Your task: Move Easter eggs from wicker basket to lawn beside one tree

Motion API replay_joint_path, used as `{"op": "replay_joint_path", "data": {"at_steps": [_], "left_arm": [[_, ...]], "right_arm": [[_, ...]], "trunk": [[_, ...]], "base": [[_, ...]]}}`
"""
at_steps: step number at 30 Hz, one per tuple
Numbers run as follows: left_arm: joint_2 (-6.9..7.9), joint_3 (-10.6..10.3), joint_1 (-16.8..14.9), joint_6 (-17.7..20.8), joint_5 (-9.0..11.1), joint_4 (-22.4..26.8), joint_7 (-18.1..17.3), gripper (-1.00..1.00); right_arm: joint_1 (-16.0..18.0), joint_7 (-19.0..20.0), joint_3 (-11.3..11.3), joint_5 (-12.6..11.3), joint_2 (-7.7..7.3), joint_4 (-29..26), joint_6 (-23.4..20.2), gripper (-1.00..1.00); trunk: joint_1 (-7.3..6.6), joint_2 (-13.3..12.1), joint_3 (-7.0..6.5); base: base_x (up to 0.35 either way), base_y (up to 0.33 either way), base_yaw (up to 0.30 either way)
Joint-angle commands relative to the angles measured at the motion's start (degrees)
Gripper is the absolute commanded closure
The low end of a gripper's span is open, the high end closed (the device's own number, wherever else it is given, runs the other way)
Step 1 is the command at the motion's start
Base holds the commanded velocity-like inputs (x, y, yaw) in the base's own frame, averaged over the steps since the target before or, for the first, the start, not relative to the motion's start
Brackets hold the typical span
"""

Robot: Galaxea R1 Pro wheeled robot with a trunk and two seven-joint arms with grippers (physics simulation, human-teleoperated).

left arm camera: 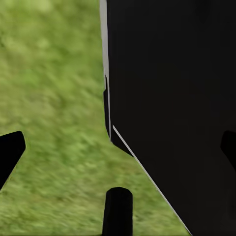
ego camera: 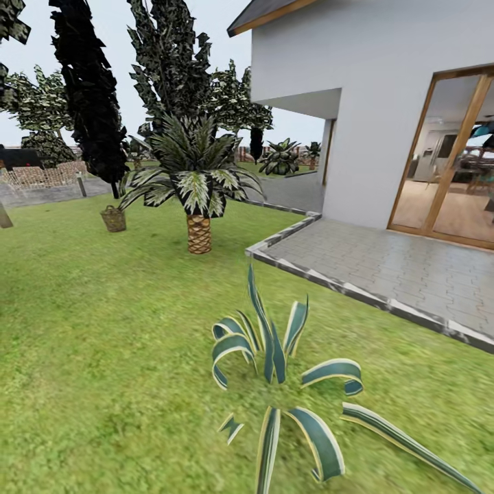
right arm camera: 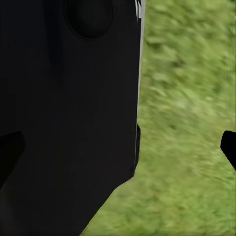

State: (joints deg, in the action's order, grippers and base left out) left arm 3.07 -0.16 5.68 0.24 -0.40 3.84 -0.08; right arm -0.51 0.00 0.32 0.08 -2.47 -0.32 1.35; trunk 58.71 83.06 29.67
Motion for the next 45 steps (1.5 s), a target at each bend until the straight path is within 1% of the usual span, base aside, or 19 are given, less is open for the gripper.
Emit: {"op": "replay_joint_path", "data": {"at_steps": [1, 10, 20, 35, 45], "left_arm": [[0.00, -0.02, 0.04, 0.02, -0.04, 0.12, -0.01, -1.00], [0.00, -0.02, 0.04, 0.02, -0.04, 0.12, -0.01, -1.00], [0.00, -0.02, 0.04, 0.02, -0.04, 0.12, -0.01, -1.00], [0.00, 0.06, 0.04, 0.02, 0.03, 0.12, -0.01, -1.00], [0.00, 0.07, 0.04, 0.02, 0.05, 0.12, -0.01, -1.00]], "right_arm": [[-0.02, 0.00, 0.03, 0.01, 0.00, -0.03, 0.14, -1.00], [-0.02, 0.00, 0.04, 0.01, -0.05, -0.03, 0.14, -1.00], [-0.02, 0.00, 0.03, 0.01, -0.06, -0.03, 0.14, -1.00], [-0.02, 0.00, 0.06, 0.01, -0.02, -0.03, 0.14, -1.00], [-0.01, 0.00, 0.08, 0.01, 0.01, -0.03, 0.14, -1.00]], "trunk": [[0.02, 0.02, 0.03], [0.02, 0.02, 0.03], [0.02, 0.02, 0.03], [0.02, 0.02, 0.03], [0.02, 0.02, 0.03]], "base": [[0.122, 0.309, 0.000], [0.121, 0.309, -0.015], [0.121, 0.309, -0.259], [0.107, 0.312, -0.021], [0.075, 0.318, -0.260]]}}
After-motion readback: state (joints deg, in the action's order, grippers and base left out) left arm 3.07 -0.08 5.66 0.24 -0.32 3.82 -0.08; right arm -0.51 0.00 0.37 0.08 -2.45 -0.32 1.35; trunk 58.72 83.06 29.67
